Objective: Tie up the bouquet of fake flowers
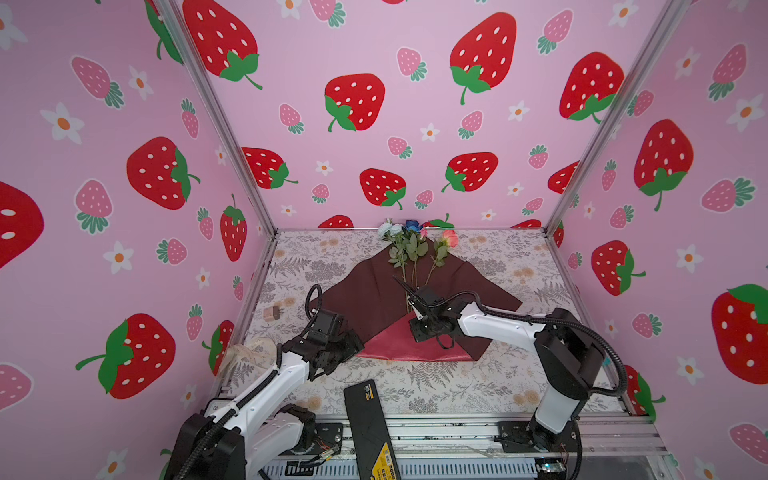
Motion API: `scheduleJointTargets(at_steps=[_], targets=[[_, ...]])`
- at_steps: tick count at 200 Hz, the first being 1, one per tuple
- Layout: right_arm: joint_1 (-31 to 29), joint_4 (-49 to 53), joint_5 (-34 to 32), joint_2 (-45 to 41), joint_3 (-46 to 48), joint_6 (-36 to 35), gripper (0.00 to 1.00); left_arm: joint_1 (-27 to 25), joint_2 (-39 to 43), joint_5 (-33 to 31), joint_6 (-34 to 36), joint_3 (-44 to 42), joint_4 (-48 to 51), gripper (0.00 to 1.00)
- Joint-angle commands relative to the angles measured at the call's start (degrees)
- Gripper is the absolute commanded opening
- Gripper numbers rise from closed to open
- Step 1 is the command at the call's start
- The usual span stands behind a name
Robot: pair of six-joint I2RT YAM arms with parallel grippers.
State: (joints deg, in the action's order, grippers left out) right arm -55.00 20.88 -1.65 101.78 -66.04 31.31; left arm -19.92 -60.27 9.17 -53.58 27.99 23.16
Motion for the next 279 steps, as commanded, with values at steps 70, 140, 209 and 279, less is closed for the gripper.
scheduleJointTargets(at_steps=[70, 140, 209, 279], targets=[[0.1, -1.7, -0.2, 3.9, -2.2, 0.6, 0.32, 0.2, -5.9, 5.2, -6.6, -5.6, -18.5, 0.86], [0.4, -3.6, 0.4, 5.1, -2.9, 0.9, 0.31, 0.1, -0.3, -3.2, -8.8, -10.5, -28.8, 0.83], [0.9, -4.6, 2.6, 6.0, -3.1, 1.0, 0.31, 0.1, -0.1, -10.0, -2.5, -6.4, -30.9, 0.76], [1.1, -6.6, 7.0, 5.7, -2.8, 0.5, 0.28, 0.1, -4.4, -17.2, 0.9, -4.7, -30.8, 0.67]])
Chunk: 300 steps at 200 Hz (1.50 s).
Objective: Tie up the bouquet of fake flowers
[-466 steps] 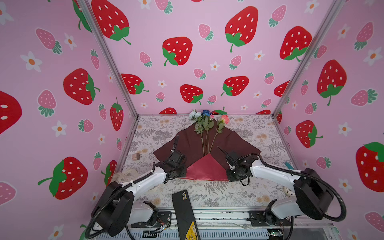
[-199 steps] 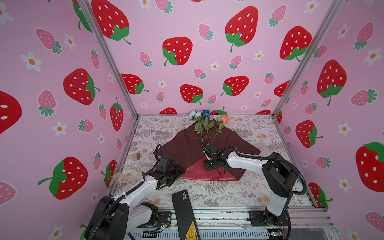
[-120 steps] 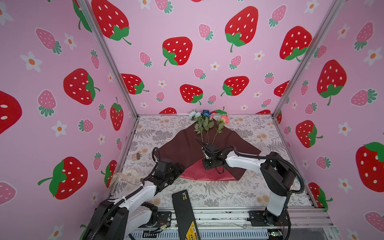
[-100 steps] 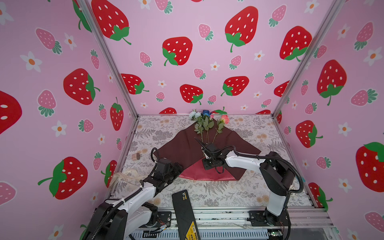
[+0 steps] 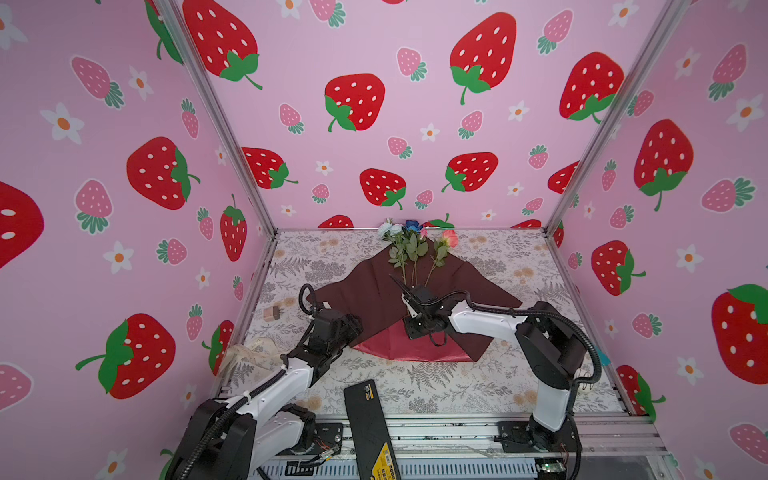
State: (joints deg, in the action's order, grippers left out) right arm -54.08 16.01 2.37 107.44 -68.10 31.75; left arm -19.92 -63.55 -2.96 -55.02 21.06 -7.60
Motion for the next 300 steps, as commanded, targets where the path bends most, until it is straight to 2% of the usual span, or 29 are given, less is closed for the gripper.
scheduleJointTargets(at_steps=[1, 40, 68, 103, 115, 144, 163, 183, 188, 300], targets=[[0.1, -1.8, 3.1, 0.0, -0.7, 0.0, 0.28, 0.1, -1.2, -5.2, 2.4, 2.3, -0.1, 0.67], [-0.2, -3.3, 6.5, -0.5, -1.0, 0.0, 0.28, 0.1, -2.5, -8.0, 5.8, 2.8, 0.0, 0.55], [-0.3, -4.3, 8.6, 1.0, -1.3, 0.4, 0.28, 0.1, -3.3, -7.1, 7.3, 3.2, 0.3, 0.40], [-0.5, -6.2, 11.2, 3.7, -2.6, 0.9, 0.25, 0.0, -1.7, -7.1, 8.4, 2.5, 1.2, 0.32], [-0.5, -6.0, 11.2, 4.8, -3.9, 0.5, 0.25, -0.2, -0.9, -7.4, 8.9, 2.4, 1.8, 0.31], [-0.3, -5.6, 9.9, 8.1, -7.7, -0.5, 0.24, -0.6, 0.7, -7.2, 9.6, 2.1, 3.1, 0.15], [0.1, -5.1, 9.4, 10.6, -10.7, -1.3, 0.22, -1.0, 1.3, -6.6, 9.6, 1.8, 3.2, 0.13], [0.8, -4.5, 8.7, 13.0, -13.8, -1.8, 0.21, -1.4, 1.6, -6.4, 9.9, 1.9, 3.4, 0.07], [1.1, -4.6, 8.6, 13.6, -14.4, -2.0, 0.21, -1.4, 1.7, -6.4, 9.9, 1.9, 3.3, 0.02], [5.3, -4.5, 11.3, 28.5, -31.7, -2.7, 0.21, -6.0, 0.4, -8.0, 13.5, 5.6, 4.5, 0.00]])
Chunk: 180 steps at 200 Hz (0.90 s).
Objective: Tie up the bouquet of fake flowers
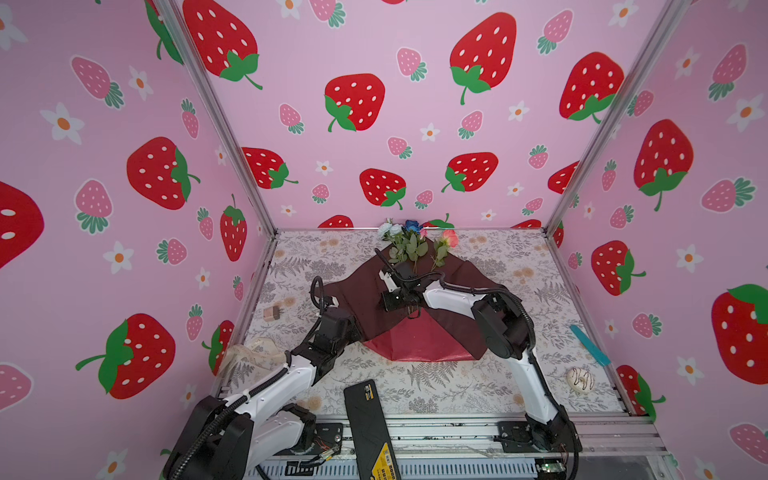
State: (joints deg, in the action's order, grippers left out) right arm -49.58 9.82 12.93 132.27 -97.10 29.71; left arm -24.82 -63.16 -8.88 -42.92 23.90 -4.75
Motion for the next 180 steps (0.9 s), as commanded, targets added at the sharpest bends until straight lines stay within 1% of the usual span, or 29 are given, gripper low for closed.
scheduleJointTargets(at_steps=[1, 16, 30, 40, 49, 67, 74, 94, 128, 156, 180], targets=[[0.9, 1.7, 0.9, 3.8, -2.8, -0.7, 0.21, -1.2, 0.0, -2.1, 1.5, 2.8, 1.7, 0.00], [1.5, 2.9, 1.1, 4.6, -5.4, -1.0, 0.21, -2.2, 0.2, -3.0, 2.5, 3.7, 2.6, 0.00], [2.3, 3.9, 1.0, 3.5, -6.8, -1.7, 0.21, -3.4, 0.1, -4.2, 4.1, 5.0, 3.7, 0.00], [2.7, 3.9, 0.3, 1.6, -6.6, -2.3, 0.22, -4.3, -0.2, -5.2, 5.4, 6.0, 4.3, 0.00], [3.0, 4.0, -0.8, -0.8, -5.8, -3.0, 0.26, -4.9, -0.5, -6.0, 6.8, 6.9, 5.0, 0.00], [3.7, 3.9, -3.8, -6.3, -2.5, -4.0, 0.29, -6.4, -1.8, -7.0, 9.9, 9.1, 6.0, 0.00], [4.0, 3.7, -5.2, -8.8, -0.3, -4.2, 0.30, -7.0, -2.5, -7.2, 11.4, 10.1, 6.4, 0.00], [4.9, 2.2, -9.8, -16.7, 7.0, -4.2, 0.37, -9.0, -4.9, -8.6, 14.8, 13.6, 8.4, 0.00], [5.7, 0.4, -18.1, -29.8, 21.5, -3.5, 0.44, -13.5, -9.4, -9.7, 20.8, 19.5, 10.7, 0.00], [6.1, 0.9, -23.7, -38.4, 30.7, -1.0, 0.49, -18.0, -14.0, -9.5, 25.3, 23.6, 11.6, 0.00], [6.3, 1.7, -27.9, -44.0, 36.7, 2.0, 0.51, -20.3, -18.6, -8.6, 27.2, 26.9, 12.0, 0.00]])
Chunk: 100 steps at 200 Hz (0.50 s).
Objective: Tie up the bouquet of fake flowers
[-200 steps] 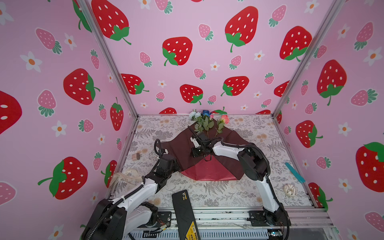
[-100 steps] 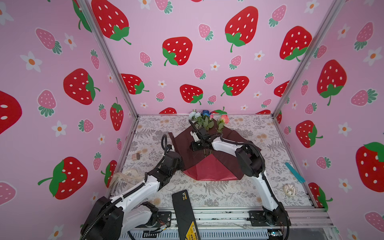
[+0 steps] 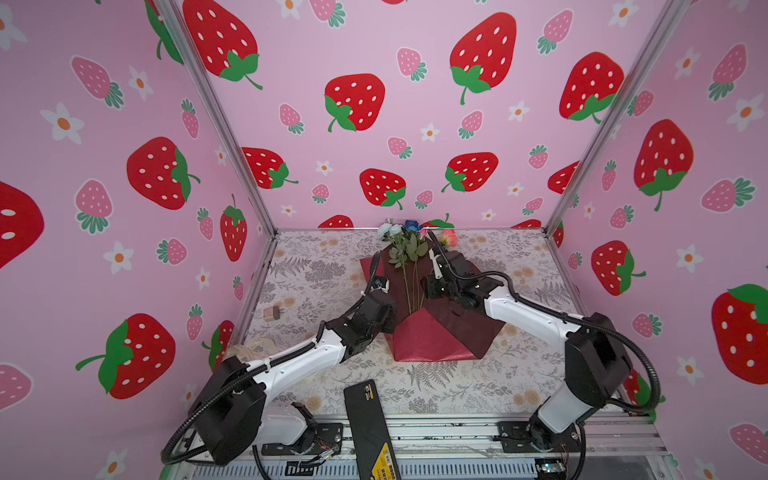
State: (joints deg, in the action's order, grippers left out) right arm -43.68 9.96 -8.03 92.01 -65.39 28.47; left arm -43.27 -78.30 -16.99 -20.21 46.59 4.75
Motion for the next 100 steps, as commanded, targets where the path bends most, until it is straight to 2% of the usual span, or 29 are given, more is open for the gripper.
scheduleJointTargets(at_steps=[1, 8, 34, 64, 78, 100], targets=[[0.4, 1.5, -7.2, -4.0, 5.1, 3.4, 0.51, -1.9, -3.7, -0.6, 4.5, 4.3, 2.5, 0.00], [0.4, 1.6, -8.2, -5.3, 6.6, 4.2, 0.57, -2.2, -5.2, -0.4, 4.6, 5.2, 2.6, 0.00], [0.4, 1.6, -11.4, -9.7, 11.2, 6.5, 0.61, -2.6, -10.8, 1.8, 4.6, 9.5, 3.7, 0.01], [0.4, 1.9, -14.1, -13.4, 14.8, 8.2, 0.67, -3.0, -17.1, 7.1, 4.6, 15.3, 5.2, 0.04], [0.4, 2.3, -15.0, -14.7, 15.6, 8.5, 0.70, -3.3, -19.3, 9.4, 3.8, 17.2, 5.1, 0.18], [0.4, 3.2, -15.8, -15.6, 15.9, 8.6, 0.75, -4.0, -21.1, 13.2, 2.5, 18.9, 4.8, 0.52]])
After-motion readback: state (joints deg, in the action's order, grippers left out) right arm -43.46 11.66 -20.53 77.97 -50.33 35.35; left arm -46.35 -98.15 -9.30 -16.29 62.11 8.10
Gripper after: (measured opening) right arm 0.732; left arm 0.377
